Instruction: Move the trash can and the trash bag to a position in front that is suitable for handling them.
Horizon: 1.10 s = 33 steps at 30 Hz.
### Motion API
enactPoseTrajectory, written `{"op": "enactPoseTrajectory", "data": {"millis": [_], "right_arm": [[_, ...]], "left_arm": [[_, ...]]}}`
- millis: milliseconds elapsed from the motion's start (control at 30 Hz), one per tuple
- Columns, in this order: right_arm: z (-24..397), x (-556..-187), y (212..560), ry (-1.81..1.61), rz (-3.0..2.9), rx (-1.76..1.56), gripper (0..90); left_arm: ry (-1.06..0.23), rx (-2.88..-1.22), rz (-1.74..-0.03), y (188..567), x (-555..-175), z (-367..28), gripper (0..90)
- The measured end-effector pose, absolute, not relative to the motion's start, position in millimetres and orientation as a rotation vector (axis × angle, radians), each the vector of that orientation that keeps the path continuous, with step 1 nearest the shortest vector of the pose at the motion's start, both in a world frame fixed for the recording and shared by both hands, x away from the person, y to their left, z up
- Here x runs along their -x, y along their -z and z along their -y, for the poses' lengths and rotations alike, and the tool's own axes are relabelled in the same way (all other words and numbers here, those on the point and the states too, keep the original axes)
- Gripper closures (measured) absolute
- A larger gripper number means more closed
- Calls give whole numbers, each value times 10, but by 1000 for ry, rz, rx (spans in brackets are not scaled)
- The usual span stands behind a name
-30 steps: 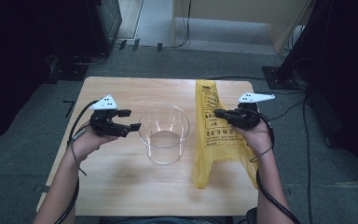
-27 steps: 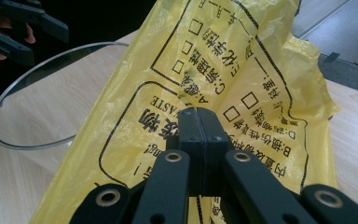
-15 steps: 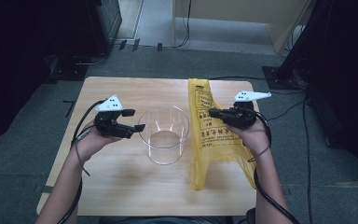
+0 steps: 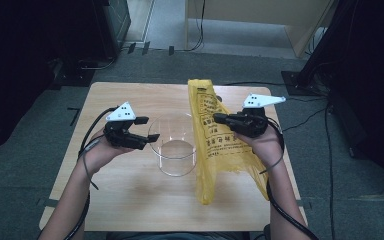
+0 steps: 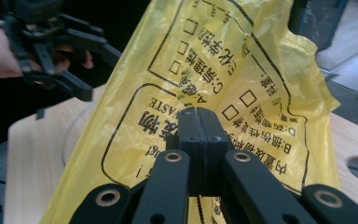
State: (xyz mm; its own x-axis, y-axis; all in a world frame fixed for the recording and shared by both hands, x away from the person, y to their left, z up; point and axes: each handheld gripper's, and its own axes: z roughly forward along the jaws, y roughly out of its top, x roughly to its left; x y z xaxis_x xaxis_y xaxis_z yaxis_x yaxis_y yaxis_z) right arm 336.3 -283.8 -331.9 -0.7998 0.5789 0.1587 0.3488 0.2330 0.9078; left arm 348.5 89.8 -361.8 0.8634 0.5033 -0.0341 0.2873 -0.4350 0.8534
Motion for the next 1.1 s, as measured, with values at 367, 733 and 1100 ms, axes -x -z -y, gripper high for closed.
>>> {"op": "enactPoseTrajectory", "data": {"millis": [367, 733, 1100], "right_arm": [[2500, -3398, 3398, -1658, -2364, -810, 900], [2264, -3420, 3550, -1646, -2444, -791, 900], [2081, -3420, 3648, -1613, -2525, -761, 900]], "left_arm": [[-277, -2049, -519, 3566, -3425, -817, 265], [-290, -2042, -481, 3480, -3410, -799, 273], [-327, -1960, -443, 3327, -3395, -761, 316]]}}
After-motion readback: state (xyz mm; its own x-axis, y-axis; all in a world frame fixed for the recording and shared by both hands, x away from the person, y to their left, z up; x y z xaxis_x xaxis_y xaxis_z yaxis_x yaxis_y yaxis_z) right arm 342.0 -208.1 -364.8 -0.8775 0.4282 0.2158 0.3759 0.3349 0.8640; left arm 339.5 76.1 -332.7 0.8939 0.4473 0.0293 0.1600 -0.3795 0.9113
